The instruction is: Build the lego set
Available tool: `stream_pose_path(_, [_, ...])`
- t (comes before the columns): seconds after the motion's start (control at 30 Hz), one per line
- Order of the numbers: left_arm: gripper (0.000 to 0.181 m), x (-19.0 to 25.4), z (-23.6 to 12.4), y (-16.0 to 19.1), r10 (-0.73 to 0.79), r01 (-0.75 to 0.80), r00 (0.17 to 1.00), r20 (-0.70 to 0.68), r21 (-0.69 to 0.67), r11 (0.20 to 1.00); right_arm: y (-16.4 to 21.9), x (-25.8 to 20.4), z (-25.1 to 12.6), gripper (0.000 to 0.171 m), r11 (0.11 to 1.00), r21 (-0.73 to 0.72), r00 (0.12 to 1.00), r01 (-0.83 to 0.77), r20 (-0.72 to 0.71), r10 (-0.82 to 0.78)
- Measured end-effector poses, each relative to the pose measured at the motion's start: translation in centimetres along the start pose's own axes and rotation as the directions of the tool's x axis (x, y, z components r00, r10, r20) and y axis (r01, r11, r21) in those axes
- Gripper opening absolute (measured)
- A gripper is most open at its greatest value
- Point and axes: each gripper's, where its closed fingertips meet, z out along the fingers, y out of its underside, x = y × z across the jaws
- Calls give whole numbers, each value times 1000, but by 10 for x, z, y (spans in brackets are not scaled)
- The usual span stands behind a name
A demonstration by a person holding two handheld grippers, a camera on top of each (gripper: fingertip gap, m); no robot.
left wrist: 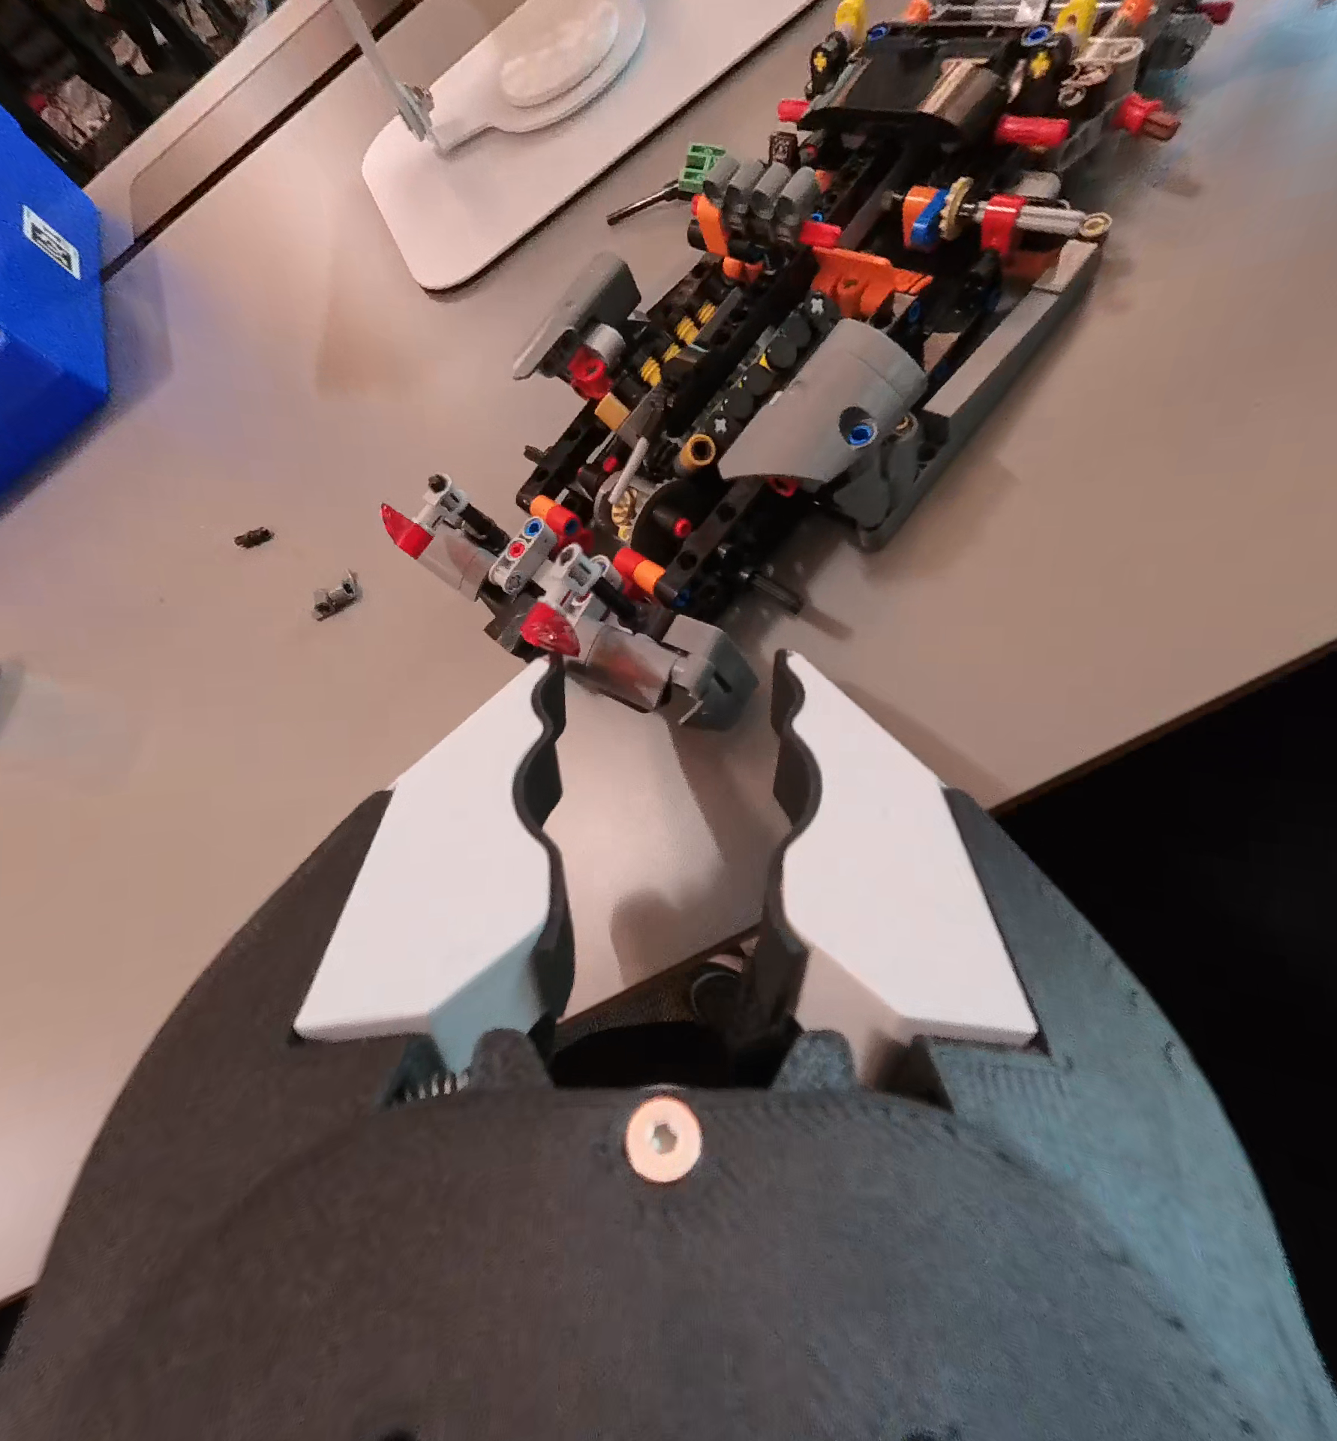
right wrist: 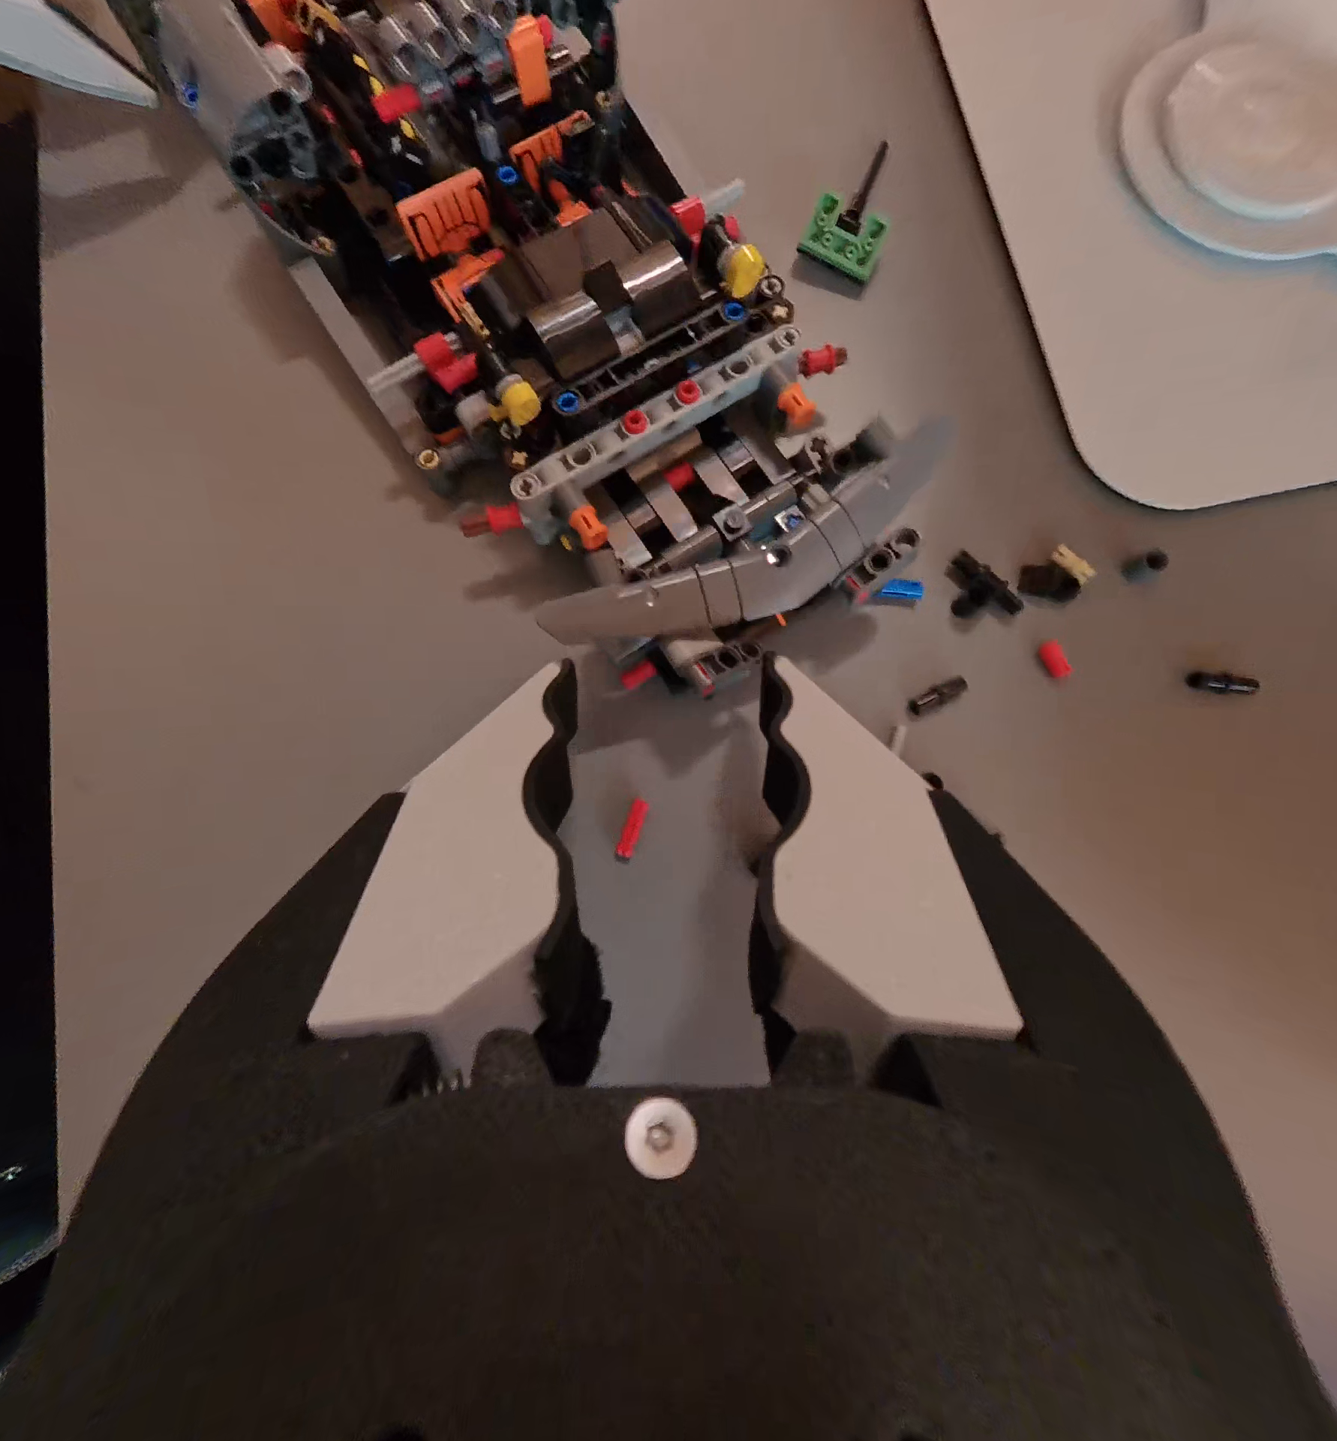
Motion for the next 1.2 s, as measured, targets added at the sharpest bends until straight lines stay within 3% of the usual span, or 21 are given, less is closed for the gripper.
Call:
stream_pose_path(0.4, [45,-48,12,27,-52,58,993,104,-63,996,-24,-32,22,43,1000,-17,997,26,69,-25])
stream_pose_path(0.7, [45,-94,19,47,-193,194,981,23,-71,978,-49,-54,51,43,995,-49,993,88,77,-84])
stream_pose_path(0.9, [63,-114,3,49,-200,201,979,25,-10,980,-48,-44,27,48,996,-29,996,82,24,-82])
stream_pose_path(1.07, [61,-104,1,48,-224,224,974,-36,8,974,-46,-33,7,52,999,0,999,38,16,-38])
stream_pose_path(1.2, [59,-90,11,50,-247,246,965,-87,-12,969,-46,-32,16,59,1000,-31,997,-4,74,6])
